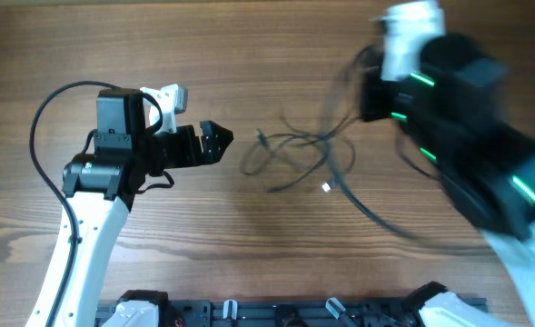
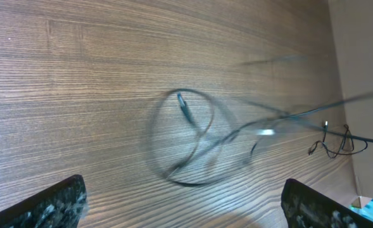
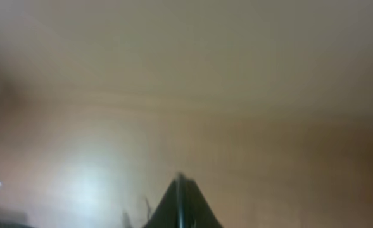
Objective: Untangle cables
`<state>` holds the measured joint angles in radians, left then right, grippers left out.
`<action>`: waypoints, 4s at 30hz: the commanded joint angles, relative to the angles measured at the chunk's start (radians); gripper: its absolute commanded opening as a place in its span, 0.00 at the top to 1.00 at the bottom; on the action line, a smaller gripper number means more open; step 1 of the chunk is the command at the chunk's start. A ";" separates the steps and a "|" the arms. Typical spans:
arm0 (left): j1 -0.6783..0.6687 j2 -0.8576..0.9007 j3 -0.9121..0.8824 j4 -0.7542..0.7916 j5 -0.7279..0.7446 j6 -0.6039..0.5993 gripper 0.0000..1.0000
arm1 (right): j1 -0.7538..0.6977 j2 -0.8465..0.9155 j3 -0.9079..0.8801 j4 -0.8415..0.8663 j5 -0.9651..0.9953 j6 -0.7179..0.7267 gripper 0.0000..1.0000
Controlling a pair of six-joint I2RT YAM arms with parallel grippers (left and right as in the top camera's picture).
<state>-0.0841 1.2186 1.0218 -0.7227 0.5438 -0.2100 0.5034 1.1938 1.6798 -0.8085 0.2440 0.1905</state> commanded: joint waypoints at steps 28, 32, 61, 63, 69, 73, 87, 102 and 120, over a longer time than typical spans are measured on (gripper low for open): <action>-0.004 0.003 -0.007 -0.027 0.002 -0.090 0.00 | -0.002 -0.022 0.072 0.734 -0.372 0.175 0.96; -0.004 0.003 -0.007 -0.023 0.047 -0.068 0.00 | -0.002 -0.022 0.101 0.598 -0.261 0.126 0.95; -0.662 0.405 -0.008 0.427 0.001 0.444 0.96 | -0.002 -0.164 0.101 0.414 0.132 0.045 0.96; -0.648 0.405 -0.008 0.441 -0.182 0.282 0.96 | -0.002 -0.166 0.101 0.404 0.171 0.044 0.96; -0.454 0.405 -0.008 0.188 -0.799 -0.458 0.96 | -0.002 -0.169 0.103 0.405 0.320 0.011 0.96; -0.263 0.405 -0.008 0.031 -0.772 -0.647 0.96 | -0.002 -0.172 0.107 0.409 0.344 0.003 0.96; -0.170 0.405 -0.008 -0.018 -0.735 -0.647 0.93 | -0.064 -0.142 0.107 0.790 0.675 -0.536 0.96; -0.174 0.405 -0.008 -0.009 -0.679 -0.647 0.89 | -0.579 0.278 0.107 0.902 0.619 -0.480 0.96; -0.174 0.405 -0.008 0.041 -0.679 -0.647 0.89 | -0.978 0.420 0.135 1.058 -0.388 0.769 0.95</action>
<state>-0.2558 1.6226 1.0180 -0.6868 -0.1326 -0.8444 -0.4652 1.6135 1.7893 0.1272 -0.0044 0.6926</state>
